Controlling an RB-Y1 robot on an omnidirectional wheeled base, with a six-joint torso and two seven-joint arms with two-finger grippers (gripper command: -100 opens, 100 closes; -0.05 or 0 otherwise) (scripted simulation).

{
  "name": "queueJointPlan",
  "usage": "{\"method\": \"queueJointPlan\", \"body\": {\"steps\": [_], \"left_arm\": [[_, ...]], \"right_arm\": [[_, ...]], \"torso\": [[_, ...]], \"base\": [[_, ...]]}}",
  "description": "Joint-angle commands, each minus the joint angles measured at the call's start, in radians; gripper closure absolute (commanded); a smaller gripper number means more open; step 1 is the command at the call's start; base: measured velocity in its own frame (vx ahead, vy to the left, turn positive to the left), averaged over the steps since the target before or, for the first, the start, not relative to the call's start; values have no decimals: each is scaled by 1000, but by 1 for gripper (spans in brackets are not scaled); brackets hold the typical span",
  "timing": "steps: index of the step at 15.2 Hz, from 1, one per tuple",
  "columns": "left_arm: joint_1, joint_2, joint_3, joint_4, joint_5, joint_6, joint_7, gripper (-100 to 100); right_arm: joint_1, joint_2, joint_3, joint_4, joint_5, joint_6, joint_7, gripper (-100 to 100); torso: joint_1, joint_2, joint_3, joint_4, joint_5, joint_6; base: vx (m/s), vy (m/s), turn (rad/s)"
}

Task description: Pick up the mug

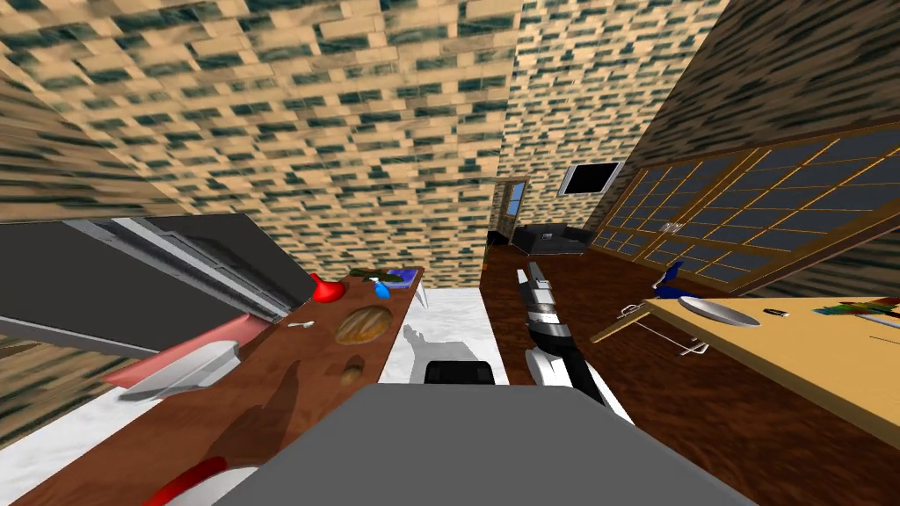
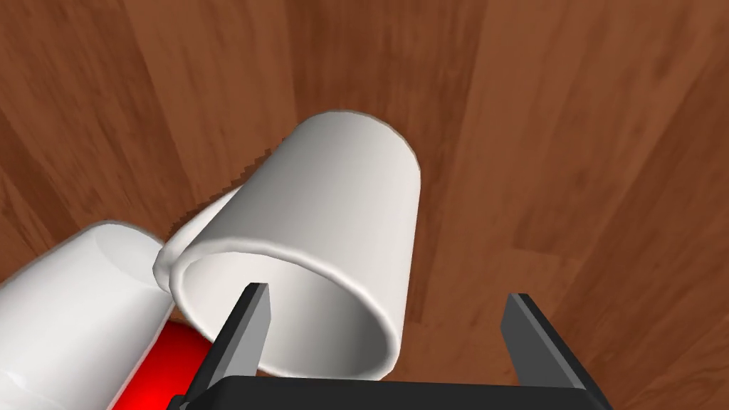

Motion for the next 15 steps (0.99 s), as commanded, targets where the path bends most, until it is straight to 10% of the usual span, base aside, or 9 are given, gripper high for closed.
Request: {"method": "queueJointPlan", "body": {"steps": [1,10,11,15], "left_arm": [[20,-3,-33,26,-14,16,10,-100],[-43,-56,-59,87,-32,30,-10,-100],[-46,-58,-60,88,-33,32,-12,100],[-45,-58,-60,88,-33,32,-14,100]], "right_arm": [[0,0,0,0,0,0,0,0],[0,0,0,0,0,0,0,0],[0,0,0,0,0,0,0,0],[0,0,0,0,0,0,0,0]], "torso": [[0,0,0,0,0,0],[3,9,5,2,1,-1],[2,8,5,2,1,-1],[1,7,4,2,1,-1]], "base": [[75,4,-338],[1,35,-67],[-10,11,-2],[-1,1,0]]}}
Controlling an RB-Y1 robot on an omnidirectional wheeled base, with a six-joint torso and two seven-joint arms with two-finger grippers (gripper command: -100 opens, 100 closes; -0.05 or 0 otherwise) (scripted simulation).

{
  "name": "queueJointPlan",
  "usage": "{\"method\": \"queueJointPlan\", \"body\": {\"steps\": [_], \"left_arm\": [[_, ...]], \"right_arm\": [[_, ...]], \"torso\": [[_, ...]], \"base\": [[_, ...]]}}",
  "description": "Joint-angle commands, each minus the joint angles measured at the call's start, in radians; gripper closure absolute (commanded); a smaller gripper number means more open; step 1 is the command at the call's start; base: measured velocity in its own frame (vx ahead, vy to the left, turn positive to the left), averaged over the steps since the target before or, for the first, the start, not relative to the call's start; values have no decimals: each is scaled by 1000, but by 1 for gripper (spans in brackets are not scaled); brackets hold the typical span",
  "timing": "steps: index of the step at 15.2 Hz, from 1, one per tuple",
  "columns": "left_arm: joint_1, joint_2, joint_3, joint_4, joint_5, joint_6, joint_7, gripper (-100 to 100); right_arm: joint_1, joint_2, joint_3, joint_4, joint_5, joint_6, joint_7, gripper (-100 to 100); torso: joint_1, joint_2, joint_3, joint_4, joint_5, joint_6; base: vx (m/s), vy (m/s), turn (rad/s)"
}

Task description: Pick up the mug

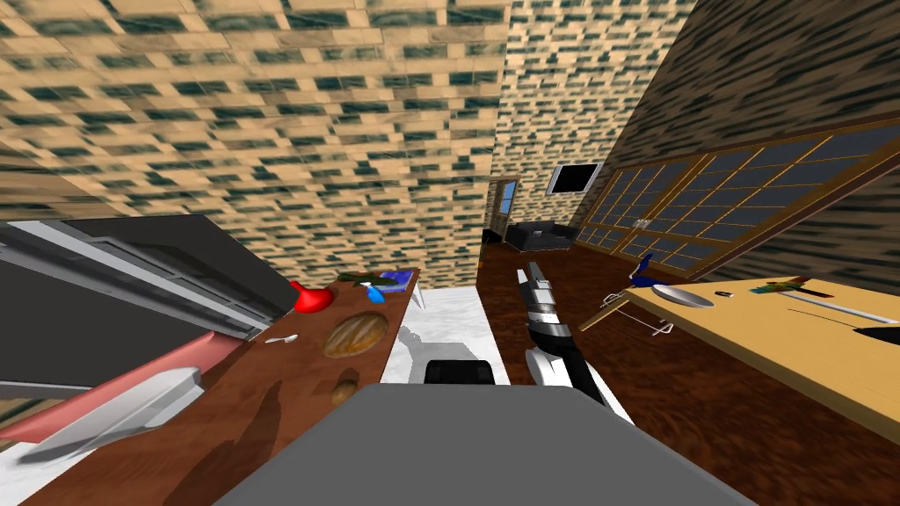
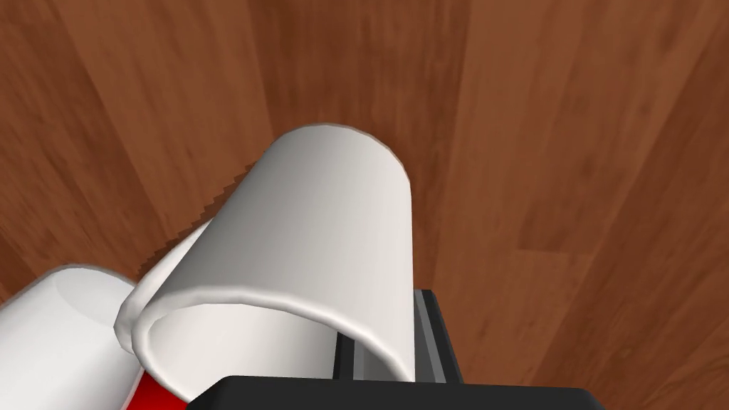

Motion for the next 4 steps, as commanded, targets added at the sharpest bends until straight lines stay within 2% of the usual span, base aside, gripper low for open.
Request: {"method": "queueJointPlan", "body": {"steps": [1,3,4], "left_arm": [[28,25,4,-6,6,-17,16,100],[53,40,9,-20,10,-24,23,100],[36,31,6,-9,7,-19,17,100]], "right_arm": [[0,0,0,0,0,0,0,0],[0,0,0,0,0,0,0,0],[0,0,0,0,0,0,0,0]], "torso": [[0,0,0,0,0,0],[-4,-2,-2,-1,-1,-1],[-5,-3,-2,-1,-2,-1]], "base": [[28,-33,7],[46,-70,7],[22,-36,12]]}}
